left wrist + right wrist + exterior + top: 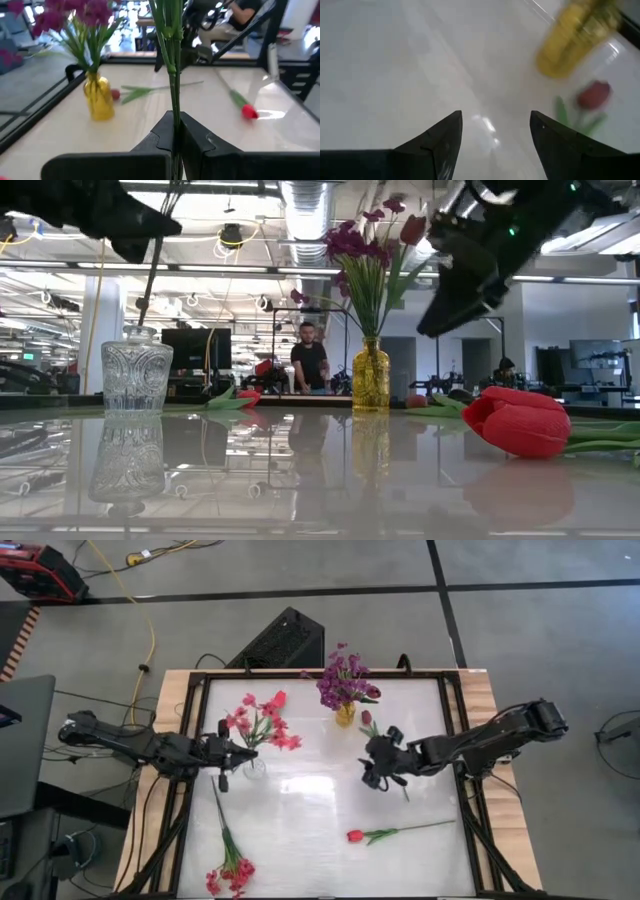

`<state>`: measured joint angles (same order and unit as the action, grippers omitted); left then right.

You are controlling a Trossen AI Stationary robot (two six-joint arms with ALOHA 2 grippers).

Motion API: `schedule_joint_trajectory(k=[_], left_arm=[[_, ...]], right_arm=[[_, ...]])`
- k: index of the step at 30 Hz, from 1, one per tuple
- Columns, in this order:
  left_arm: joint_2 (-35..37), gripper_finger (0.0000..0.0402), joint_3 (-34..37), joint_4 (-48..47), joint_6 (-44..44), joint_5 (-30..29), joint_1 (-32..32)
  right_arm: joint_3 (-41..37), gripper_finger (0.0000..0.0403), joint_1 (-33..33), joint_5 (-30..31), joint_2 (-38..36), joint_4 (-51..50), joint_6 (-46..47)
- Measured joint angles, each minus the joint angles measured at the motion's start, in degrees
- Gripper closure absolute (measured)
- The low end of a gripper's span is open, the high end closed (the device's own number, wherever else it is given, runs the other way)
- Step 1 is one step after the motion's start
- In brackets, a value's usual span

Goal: Sort flowers into vase by color
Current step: Put the top pink flowers into the transparent vase

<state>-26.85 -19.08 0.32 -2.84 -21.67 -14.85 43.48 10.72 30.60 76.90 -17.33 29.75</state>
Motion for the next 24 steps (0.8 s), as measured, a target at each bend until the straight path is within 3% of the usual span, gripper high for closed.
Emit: schedule_joint_trajectory(k=[8, 14, 17, 24], left_arm=[[-0.26, 0.0401, 0.59, 0.66, 0.13, -0.11, -0.02], [-0.36, 0.0401, 4.63, 2.38, -2.4, -1.15, -0.02], [-0.01, 0.0401, 7.09, 7.62, -2.13, -1.6, -0.02], [0.31, 0.0393, 8.38, 8.17, -4.82, -1.21, -0.02]], right_arm=[[-4.32, 0.0143, -2.89, 0.39, -3.16, -0.39, 4.58], [-4.41, 0.0143, -8.25, -1.42, -2.49, -7.98, 13.44], [-4.36, 0.0143, -11.26, -4.09, -1.52, -11.22, 14.41], [-4.37, 0.0143, -15.93, -11.13, 5.38, -12.02, 11.55]])
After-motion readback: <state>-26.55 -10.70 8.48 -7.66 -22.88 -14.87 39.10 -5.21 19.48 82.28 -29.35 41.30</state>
